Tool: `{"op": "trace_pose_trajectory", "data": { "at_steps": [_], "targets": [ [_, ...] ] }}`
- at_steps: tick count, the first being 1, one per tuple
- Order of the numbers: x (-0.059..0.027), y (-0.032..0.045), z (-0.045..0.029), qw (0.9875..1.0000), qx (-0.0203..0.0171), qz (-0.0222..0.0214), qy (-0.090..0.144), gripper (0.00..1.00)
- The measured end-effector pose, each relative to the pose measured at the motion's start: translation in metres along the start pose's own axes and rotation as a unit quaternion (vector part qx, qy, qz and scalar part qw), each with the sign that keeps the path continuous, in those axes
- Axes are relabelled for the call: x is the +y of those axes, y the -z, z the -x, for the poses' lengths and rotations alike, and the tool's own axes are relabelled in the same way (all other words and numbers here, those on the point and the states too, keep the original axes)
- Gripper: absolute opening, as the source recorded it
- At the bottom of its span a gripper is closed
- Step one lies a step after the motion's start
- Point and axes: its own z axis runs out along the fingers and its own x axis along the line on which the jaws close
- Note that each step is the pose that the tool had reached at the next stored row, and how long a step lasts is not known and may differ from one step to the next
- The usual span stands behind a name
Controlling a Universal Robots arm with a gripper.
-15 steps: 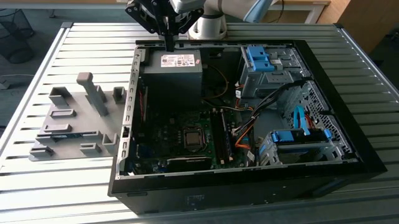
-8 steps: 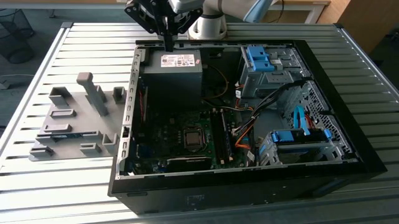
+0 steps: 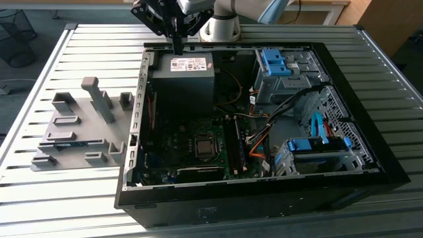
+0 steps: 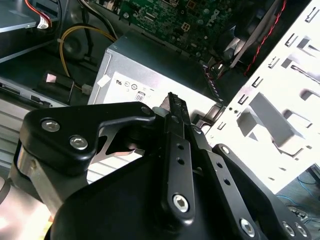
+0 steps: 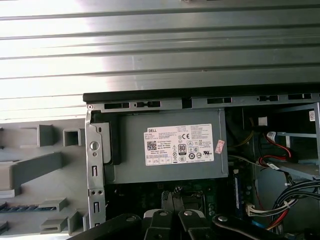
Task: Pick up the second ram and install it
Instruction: 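Reach for the second ram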
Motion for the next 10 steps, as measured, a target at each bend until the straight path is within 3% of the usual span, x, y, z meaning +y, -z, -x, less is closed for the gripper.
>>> {"op": "trace_pose_trajectory", "data": {
  "at_steps": [10],
  "targets": [
    [-0.0002,-0.0003,-0.0022,1.0000,0.0000,0.0000,0.000,0.11]
  ]
}}
